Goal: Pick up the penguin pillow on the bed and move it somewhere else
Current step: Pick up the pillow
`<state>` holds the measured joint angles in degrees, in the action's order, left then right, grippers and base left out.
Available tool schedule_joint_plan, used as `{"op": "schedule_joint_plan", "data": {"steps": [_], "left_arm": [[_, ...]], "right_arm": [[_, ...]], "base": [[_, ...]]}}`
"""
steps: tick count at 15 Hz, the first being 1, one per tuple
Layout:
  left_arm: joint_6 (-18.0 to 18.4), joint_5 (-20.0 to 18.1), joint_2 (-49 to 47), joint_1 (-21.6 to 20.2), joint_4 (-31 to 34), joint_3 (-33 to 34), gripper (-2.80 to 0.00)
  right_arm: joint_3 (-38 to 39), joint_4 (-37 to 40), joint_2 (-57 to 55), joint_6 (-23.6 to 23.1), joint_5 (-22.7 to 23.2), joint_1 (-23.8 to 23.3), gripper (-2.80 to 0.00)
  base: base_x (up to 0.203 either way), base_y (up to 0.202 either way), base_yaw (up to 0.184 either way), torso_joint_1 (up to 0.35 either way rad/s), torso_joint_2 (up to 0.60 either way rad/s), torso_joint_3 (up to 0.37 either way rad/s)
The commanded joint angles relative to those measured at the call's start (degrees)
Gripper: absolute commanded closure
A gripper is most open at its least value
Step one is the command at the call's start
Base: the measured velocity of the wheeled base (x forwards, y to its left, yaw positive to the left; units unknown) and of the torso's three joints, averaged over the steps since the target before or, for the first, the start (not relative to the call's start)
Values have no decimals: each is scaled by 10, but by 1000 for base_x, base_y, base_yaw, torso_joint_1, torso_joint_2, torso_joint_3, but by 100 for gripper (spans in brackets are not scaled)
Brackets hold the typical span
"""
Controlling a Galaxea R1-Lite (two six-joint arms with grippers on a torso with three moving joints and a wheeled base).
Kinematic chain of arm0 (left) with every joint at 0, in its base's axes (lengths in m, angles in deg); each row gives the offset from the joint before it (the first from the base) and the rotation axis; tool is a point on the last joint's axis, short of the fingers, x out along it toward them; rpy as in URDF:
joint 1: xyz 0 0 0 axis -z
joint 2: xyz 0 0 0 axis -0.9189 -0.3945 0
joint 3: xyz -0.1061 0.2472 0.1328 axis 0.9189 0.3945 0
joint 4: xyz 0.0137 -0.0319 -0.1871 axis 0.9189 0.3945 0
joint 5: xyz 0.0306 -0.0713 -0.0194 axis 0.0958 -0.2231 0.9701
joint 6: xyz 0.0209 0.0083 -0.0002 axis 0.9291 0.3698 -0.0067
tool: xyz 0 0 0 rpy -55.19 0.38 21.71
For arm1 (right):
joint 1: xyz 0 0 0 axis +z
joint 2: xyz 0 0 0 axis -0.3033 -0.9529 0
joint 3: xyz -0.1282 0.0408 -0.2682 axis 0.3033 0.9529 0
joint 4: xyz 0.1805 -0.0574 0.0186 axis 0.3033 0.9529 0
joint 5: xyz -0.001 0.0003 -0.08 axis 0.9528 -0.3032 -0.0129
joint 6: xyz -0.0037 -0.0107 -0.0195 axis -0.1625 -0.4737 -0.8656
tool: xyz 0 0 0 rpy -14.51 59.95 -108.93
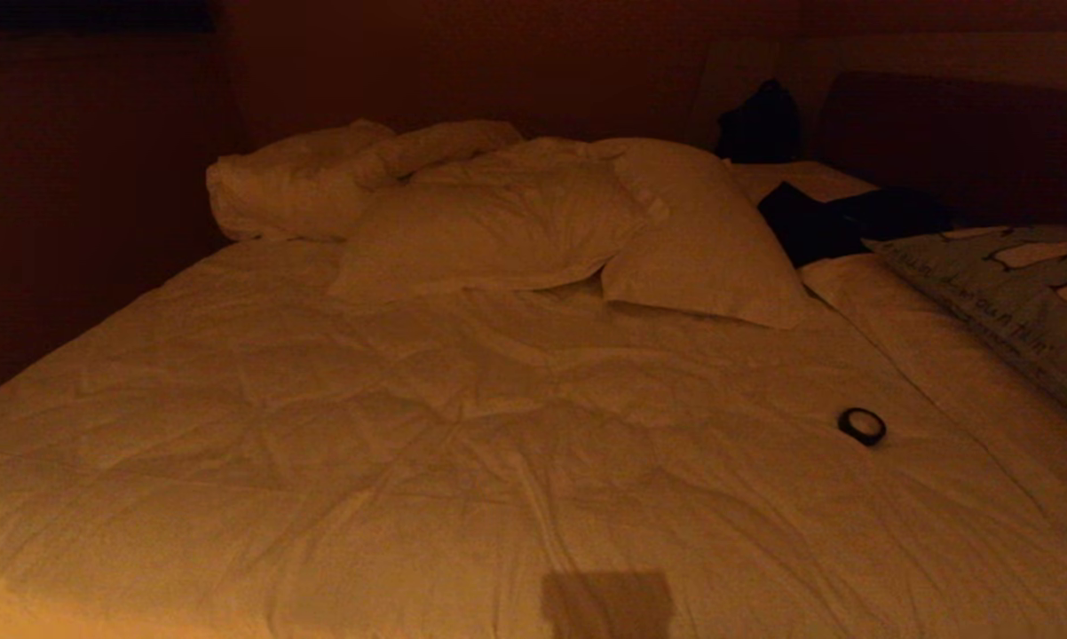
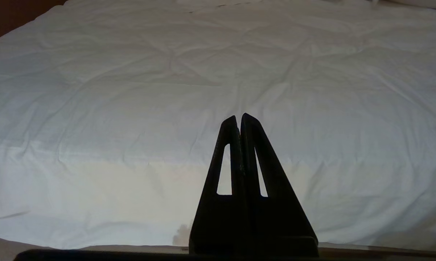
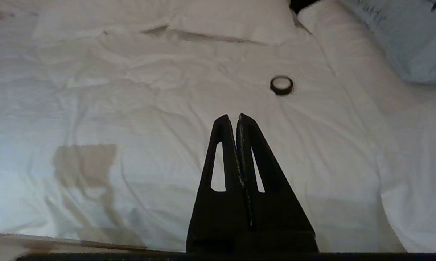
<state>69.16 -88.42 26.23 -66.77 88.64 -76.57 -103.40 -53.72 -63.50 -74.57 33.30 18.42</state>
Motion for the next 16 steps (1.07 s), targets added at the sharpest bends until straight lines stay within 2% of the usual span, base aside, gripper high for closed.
{"op": "schedule_joint_plan", "data": {"steps": [1,3,8,11,14,16], "left_arm": [[0,0,0,0,0,2,0],[0,0,0,0,0,2,0],[0,0,0,0,0,2,0],[0,0,0,-1,0,2,0],[0,0,0,0,0,2,0],[0,0,0,-1,0,2,0]], "right_arm": [[42,-99,0,-3,-2,0,0],[69,-159,0,-8,-4,0,0],[127,-169,0,-22,4,0,0],[166,-216,0,-27,4,0,0],[214,-259,0,-56,4,0,0],[221,-262,0,-60,7,0,0]], "base": [[0,0,0,0,0,0],[0,0,0,0,0,0],[0,0,0,0,0,0],[0,0,0,0,0,0],[0,0,0,0,0,0],[0,0,0,0,0,0]]}}
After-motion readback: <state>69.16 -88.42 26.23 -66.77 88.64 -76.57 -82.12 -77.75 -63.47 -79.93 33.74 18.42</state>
